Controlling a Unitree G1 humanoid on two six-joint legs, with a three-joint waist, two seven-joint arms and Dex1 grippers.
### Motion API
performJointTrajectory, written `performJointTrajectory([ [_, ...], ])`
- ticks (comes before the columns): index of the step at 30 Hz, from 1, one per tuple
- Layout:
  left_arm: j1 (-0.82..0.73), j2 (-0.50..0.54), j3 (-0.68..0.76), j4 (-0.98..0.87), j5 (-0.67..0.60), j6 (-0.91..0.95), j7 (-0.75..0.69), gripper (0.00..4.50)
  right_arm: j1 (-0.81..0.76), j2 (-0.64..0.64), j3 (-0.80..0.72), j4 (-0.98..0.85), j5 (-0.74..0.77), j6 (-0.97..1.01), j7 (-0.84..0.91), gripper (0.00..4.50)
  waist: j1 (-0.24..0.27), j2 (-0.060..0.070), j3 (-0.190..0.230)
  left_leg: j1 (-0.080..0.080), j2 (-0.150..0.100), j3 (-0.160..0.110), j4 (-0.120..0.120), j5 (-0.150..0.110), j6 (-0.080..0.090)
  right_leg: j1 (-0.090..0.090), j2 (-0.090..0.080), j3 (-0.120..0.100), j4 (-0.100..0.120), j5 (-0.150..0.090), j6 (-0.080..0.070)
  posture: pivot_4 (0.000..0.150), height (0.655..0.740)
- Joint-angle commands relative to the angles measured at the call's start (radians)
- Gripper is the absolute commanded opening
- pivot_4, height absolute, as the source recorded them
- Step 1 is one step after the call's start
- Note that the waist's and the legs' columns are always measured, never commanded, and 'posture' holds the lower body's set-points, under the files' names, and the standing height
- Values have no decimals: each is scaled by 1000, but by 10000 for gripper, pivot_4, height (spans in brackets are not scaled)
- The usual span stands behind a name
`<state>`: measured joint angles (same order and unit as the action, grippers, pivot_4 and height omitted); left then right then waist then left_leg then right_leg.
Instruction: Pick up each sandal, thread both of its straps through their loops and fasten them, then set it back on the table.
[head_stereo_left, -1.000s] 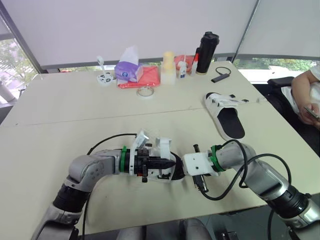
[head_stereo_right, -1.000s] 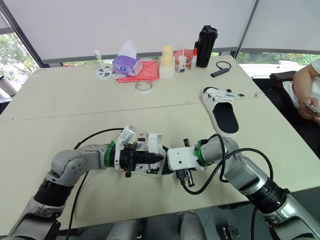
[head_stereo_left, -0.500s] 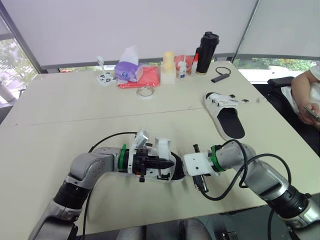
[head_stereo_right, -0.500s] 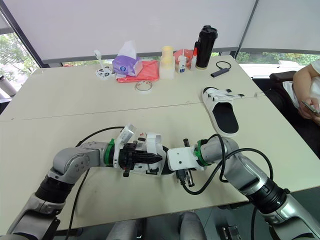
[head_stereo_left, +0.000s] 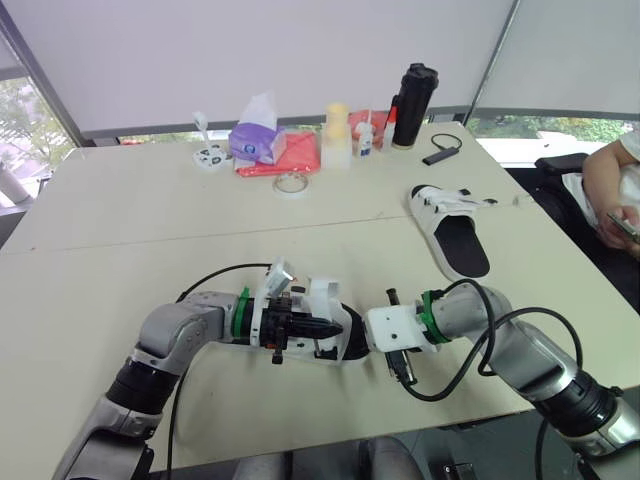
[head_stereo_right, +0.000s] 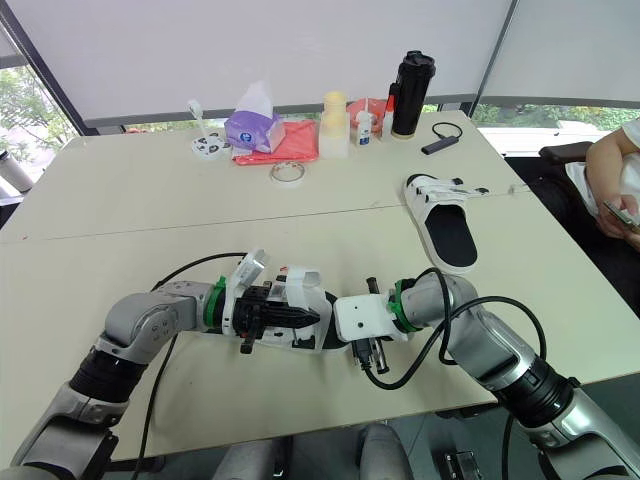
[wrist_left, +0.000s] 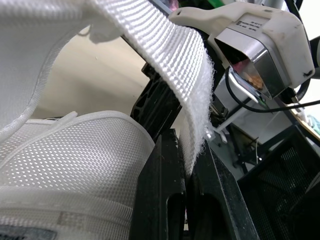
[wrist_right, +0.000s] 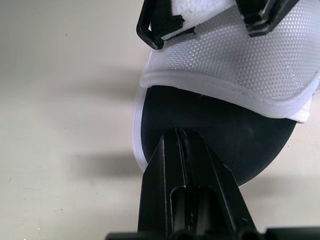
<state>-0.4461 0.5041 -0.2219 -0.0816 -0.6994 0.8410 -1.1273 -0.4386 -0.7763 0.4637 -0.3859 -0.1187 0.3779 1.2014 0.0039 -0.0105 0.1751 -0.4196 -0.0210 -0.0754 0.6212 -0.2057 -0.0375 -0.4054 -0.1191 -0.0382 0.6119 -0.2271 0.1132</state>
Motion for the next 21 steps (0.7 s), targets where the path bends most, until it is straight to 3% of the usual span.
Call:
performJointTrajectory([
  [1, -11, 2, -13, 24, 34, -6, -1, 828, 15, -2, 28, 6, -18, 7, 5, 0, 0, 0, 0, 0, 0, 0, 0, 0, 0, 0, 0, 0, 0, 0, 0, 1500, 7400],
  [21, -44, 37, -46, 38, 83, -49, -140, 828, 11, 6, 28, 18, -22, 6, 3, 0, 0, 0, 0, 0, 0, 0, 0, 0, 0, 0, 0, 0, 0, 0, 0, 1500, 7400],
])
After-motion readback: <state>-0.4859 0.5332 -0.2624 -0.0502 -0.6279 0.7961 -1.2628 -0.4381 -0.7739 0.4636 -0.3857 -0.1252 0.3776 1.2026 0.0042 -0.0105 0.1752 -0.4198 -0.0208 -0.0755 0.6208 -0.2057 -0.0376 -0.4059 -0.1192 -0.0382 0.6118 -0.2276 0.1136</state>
